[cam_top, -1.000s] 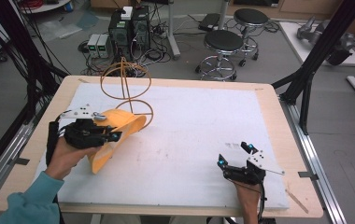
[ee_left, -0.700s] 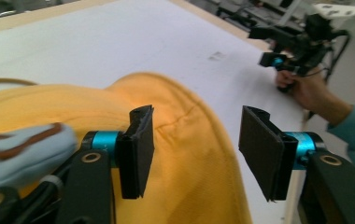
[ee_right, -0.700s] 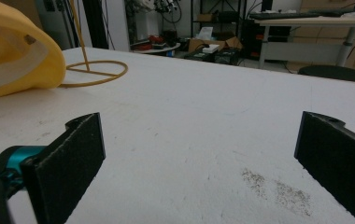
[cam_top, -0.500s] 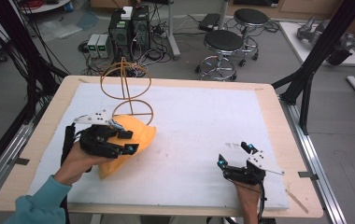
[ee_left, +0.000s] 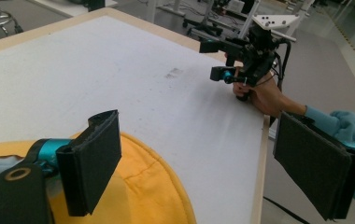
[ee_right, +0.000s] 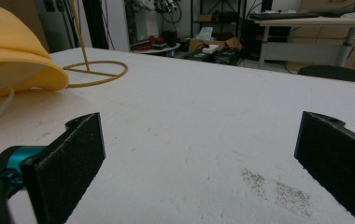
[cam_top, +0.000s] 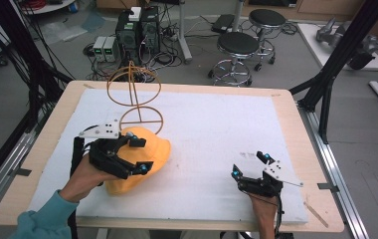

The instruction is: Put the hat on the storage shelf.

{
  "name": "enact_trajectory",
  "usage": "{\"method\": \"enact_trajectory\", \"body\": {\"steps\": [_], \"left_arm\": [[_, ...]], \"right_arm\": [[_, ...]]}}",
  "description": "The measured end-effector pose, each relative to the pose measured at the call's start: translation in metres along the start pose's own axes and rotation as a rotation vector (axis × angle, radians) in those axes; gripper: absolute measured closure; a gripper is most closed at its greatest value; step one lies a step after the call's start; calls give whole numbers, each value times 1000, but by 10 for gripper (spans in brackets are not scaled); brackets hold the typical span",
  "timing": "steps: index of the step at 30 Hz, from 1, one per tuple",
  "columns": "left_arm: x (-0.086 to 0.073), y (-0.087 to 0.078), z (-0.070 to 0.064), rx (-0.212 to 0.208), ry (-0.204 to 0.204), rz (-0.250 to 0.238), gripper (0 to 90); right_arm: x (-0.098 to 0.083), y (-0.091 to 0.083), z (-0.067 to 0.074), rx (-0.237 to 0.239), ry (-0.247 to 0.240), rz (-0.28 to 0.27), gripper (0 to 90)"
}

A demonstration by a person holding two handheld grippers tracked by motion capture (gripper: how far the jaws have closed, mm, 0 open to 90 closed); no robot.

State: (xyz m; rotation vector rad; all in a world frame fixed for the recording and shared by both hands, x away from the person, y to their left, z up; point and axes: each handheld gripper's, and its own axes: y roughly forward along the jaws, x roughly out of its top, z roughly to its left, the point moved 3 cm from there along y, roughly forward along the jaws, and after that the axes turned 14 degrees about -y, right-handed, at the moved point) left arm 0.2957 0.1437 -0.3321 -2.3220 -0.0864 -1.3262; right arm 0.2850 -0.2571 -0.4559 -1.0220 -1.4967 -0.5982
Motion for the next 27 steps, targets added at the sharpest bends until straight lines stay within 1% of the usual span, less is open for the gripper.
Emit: {"method": "enact_trajectory", "body": {"steps": [2, 3, 5, 8, 10, 13, 15, 18, 20, 23, 25, 27], "left_arm": [[2, -2, -1, 4, -9, -5, 141], [4, -3, -3, 7, -1, -11, 140], [7, -4, -5, 21, -2, -13, 137], [11, -7, -6, 40, 6, -4, 137], [12, -8, -6, 61, 12, 8, 137], [10, -10, -4, 90, 21, 14, 137], [9, -12, -3, 110, 27, 15, 137], [8, -14, -1, 121, 18, 9, 137], [6, -16, 0, 132, 23, 9, 137], [3, -20, 1, 128, 24, 9, 137], [1, -25, 3, 151, 36, 13, 137], [-2, -31, 6, 168, 34, 6, 136]], "right_arm": [[0, 0, 0, 0, -3, 0, 6], [0, 0, 0, 0, -2, 0, 6], [0, 0, 0, 0, -1, 0, 6], [0, 0, 0, 1, -1, 0, 6], [0, 0, 0, 0, -1, -1, 6], [0, 0, 0, 1, 5, -2, 6], [0, 0, 0, 1, 0, 0, 6], [0, 0, 0, 1, 1, -1, 6], [0, 0, 0, 2, 4, -1, 6], [0, 0, 0, 2, -1, 0, 6], [0, 0, 0, 1, 0, 0, 6], [0, 0, 0, 1, -1, 0, 6]]}}
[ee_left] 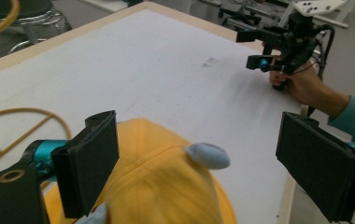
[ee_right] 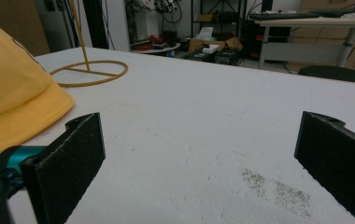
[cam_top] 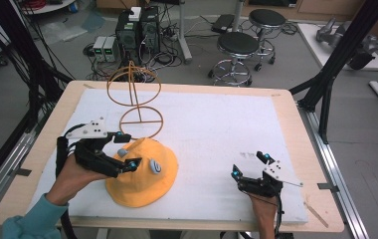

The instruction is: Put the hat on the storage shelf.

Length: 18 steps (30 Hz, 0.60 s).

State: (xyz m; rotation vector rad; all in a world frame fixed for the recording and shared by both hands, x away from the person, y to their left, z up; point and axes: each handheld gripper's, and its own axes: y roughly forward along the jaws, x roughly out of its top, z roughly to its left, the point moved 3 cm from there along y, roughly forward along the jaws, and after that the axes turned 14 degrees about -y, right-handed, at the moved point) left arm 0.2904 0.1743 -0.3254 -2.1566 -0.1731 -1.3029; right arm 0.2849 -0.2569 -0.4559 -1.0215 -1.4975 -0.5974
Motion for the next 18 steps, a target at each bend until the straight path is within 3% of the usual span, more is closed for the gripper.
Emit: {"method": "enact_trajectory", "body": {"steps": [6, 12, 18], "left_arm": [[-24, -20, 16, 70, -35, -21, 136], [-46, -31, 31, 104, -72, -31, 136], [-65, -36, 37, 139, -91, -71, 138]], "right_arm": [[0, 0, 0, 0, -1, 1, 6], [0, 0, 0, 0, -5, 4, 6], [0, 0, 0, -1, -5, 5, 6]]}}
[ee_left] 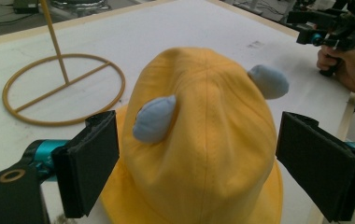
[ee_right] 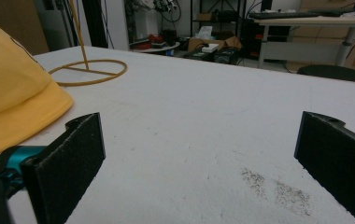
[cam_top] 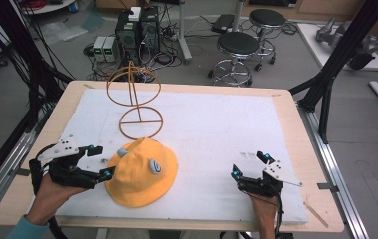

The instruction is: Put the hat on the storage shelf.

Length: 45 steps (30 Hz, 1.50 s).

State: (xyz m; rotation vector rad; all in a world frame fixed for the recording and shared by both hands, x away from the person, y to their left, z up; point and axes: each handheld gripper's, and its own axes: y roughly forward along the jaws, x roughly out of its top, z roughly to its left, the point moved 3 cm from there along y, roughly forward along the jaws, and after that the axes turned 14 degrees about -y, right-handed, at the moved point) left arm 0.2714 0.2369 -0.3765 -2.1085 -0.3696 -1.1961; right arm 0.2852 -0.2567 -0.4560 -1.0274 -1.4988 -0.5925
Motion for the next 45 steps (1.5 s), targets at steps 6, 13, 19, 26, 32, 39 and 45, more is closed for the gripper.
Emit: {"method": "enact_trajectory", "body": {"steps": [6, 13, 19, 26, 32, 39, 45], "left_arm": [[-14, 7, 3, 15, -5, 7, 141], [-26, 15, 6, 39, -7, 27, 146], [-40, 21, 6, 51, -2, 26, 158], [-51, 29, 3, 50, 7, 46, 197], [-54, 36, 4, 46, 28, 71, 262], [-56, 44, 6, 22, 31, 105, 510], [-58, 46, 7, 23, 28, 114, 726]], "right_arm": [[0, 0, 1, 0, 2, 3, 6], [0, 0, 0, 1, 1, 0, 6], [0, 0, 1, 2, 1, 3, 6], [0, 1, 1, 0, -9, 6, 6], [0, 1, 1, 1, -9, 11, 6], [0, 1, 1, 0, -13, 8, 6], [0, 1, 1, 0, -12, 8, 6]]}}
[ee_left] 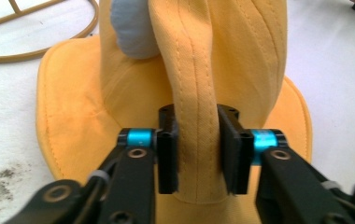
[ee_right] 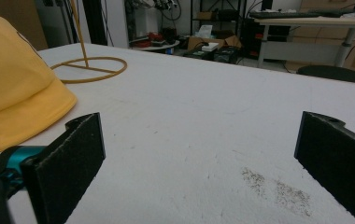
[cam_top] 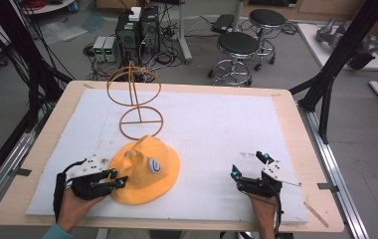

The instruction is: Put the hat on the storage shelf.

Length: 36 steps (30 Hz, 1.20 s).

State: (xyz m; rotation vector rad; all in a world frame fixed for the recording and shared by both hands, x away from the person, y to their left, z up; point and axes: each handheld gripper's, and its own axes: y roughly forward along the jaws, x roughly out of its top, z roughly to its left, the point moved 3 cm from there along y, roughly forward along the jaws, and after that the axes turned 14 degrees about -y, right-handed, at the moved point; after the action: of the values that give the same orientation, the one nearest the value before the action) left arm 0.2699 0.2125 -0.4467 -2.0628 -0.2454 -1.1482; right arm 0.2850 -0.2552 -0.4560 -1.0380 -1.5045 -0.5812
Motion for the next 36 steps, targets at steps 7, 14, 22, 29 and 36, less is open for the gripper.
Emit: {"method": "enact_trajectory", "body": {"steps": [7, 14, 22, 29, 36], "left_arm": [[1, -5, -3, -20, 7, -16, 824], [9, -14, -10, -54, 30, -33, 844], [23, -26, -13, -52, 40, -65, 847], [40, -32, -25, -64, 79, -93, 847], [54, -40, -30, -61, 99, -120, 847]], "right_arm": [[0, 0, 0, 1, 0, -1, 6], [0, 0, 0, 0, -1, 0, 6], [0, 0, 0, 0, -1, 0, 6], [0, 0, 0, -1, -2, 0, 6], [0, 0, 0, 0, 0, 2, 6]]}}
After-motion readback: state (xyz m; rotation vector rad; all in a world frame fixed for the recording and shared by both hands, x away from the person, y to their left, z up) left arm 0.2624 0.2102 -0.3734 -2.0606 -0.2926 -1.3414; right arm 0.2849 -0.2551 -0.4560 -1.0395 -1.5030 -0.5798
